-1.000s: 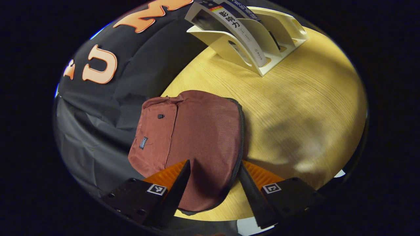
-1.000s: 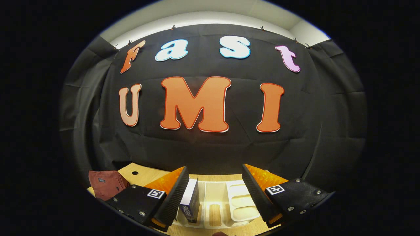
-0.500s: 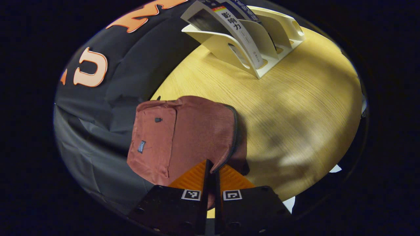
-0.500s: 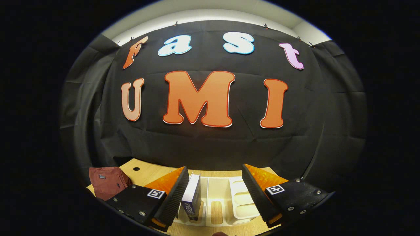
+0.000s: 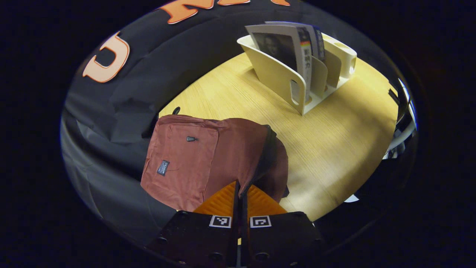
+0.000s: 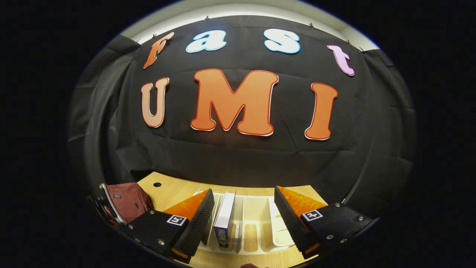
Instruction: Open the schoolbag, grab two books from the bookshelf and put them into the schoolbag.
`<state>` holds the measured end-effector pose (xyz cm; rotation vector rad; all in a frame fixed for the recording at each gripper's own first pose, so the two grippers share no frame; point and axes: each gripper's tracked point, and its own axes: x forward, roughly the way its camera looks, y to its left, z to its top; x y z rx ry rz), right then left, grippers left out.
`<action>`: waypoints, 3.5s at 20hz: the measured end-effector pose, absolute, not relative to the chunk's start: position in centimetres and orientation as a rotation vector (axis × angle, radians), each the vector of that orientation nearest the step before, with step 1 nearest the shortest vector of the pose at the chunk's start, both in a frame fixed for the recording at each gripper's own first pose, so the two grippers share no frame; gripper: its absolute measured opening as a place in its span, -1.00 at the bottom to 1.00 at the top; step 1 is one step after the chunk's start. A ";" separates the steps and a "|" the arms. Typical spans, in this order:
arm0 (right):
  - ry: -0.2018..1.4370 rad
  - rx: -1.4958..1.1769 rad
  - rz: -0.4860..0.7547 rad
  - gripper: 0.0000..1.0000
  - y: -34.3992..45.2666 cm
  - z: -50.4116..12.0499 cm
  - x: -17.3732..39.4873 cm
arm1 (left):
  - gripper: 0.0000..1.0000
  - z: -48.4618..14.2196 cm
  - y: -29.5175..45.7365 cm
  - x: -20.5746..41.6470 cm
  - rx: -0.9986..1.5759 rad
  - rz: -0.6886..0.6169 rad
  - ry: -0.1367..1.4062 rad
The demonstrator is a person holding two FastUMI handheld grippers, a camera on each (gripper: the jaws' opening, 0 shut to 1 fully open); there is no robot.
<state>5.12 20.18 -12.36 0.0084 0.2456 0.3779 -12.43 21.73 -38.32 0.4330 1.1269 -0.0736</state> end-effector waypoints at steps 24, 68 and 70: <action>0.939 -0.129 0.499 0.93 29.2 -18.1 5.4 | -0.92 -29.8 32.7 -4.9 0.149 -0.460 1.234; 1.370 -0.102 0.560 -0.15 30.2 -16.3 3.4 | -0.92 -28.9 34.0 -6.2 0.071 -0.460 1.239; 1.336 -0.051 0.587 -0.16 30.2 -14.3 2.9 | -0.92 -28.8 34.0 -6.1 0.080 -0.456 1.242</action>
